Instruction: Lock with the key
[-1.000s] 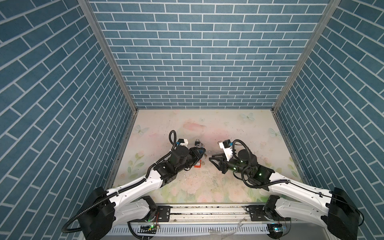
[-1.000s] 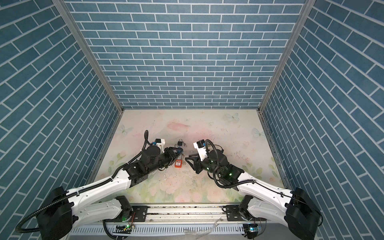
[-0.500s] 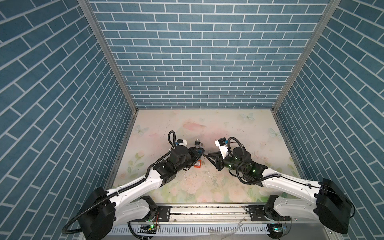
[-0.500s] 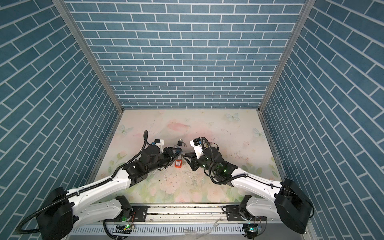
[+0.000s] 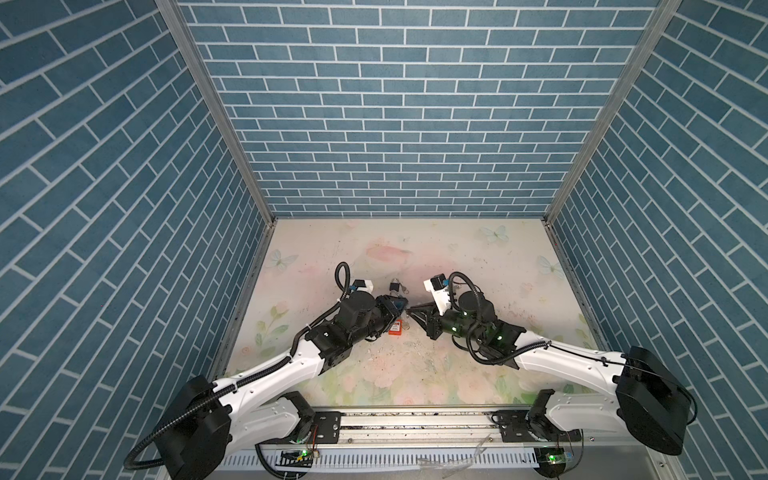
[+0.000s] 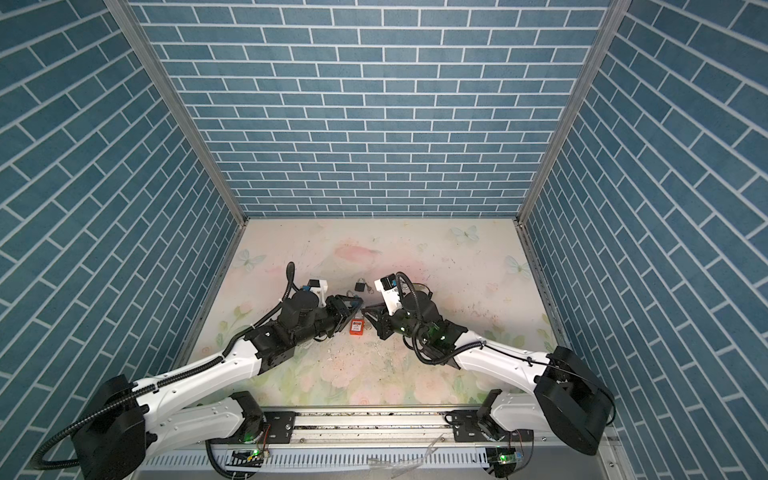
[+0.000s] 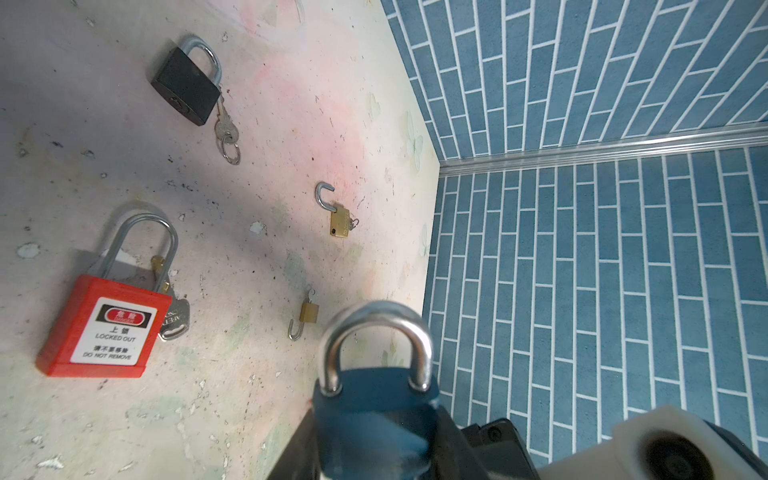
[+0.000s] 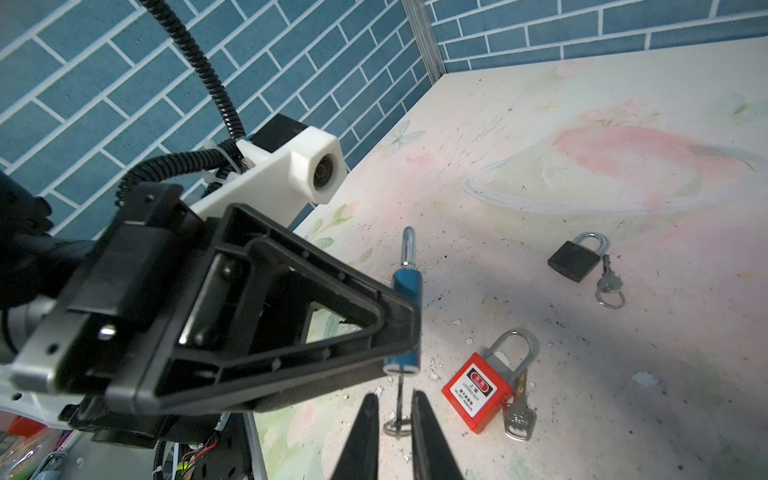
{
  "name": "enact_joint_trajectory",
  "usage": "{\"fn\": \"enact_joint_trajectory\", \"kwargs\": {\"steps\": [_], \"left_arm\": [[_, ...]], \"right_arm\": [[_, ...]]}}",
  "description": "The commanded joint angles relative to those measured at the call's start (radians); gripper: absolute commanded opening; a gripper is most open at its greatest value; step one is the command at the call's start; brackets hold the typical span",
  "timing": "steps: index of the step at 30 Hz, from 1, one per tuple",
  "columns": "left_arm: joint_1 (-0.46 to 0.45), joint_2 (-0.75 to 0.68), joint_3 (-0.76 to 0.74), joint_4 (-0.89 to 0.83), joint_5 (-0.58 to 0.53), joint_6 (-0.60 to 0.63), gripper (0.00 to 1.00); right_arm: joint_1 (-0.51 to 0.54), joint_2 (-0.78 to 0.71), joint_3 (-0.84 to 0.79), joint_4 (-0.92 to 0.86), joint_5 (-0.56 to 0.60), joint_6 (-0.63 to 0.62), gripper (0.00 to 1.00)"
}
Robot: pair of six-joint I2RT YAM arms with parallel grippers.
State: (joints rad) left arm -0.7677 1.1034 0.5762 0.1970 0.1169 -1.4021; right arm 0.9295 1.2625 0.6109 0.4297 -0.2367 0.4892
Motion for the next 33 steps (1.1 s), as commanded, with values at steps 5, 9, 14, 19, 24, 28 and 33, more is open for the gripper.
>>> {"fn": "enact_joint_trajectory", "kwargs": {"steps": [5, 9, 14, 19, 24, 28, 33], "left_arm": [[0.011, -0.015, -0.010, 0.039, -0.005, -0.006, 0.00], [0.015, -0.014, -0.010, 0.044, -0.004, -0.009, 0.00], [0.020, -0.010, -0.010, 0.047, -0.003, -0.008, 0.00], [0.027, 0.000, -0.008, 0.050, 0.004, -0.006, 0.00], [0.060, 0.010, 0.002, 0.057, 0.022, 0.005, 0.00], [0.122, 0.008, 0.030, 0.029, 0.024, 0.046, 0.00], [0.224, -0.016, 0.058, 0.006, 0.023, 0.101, 0.00]], "right_arm": [[0.003, 0.032, 0.027, 0.043, -0.045, -0.005, 0.16], [0.004, 0.039, 0.027, 0.049, -0.054, -0.003, 0.12], [0.003, 0.041, 0.026, 0.052, -0.063, -0.003, 0.05], [0.004, 0.041, 0.022, 0.045, -0.074, -0.002, 0.00], [0.004, 0.038, 0.009, 0.026, -0.097, 0.002, 0.00], [0.005, 0.015, -0.031, 0.024, -0.114, 0.018, 0.00], [0.005, -0.064, -0.116, 0.028, -0.095, 0.058, 0.00]]}}
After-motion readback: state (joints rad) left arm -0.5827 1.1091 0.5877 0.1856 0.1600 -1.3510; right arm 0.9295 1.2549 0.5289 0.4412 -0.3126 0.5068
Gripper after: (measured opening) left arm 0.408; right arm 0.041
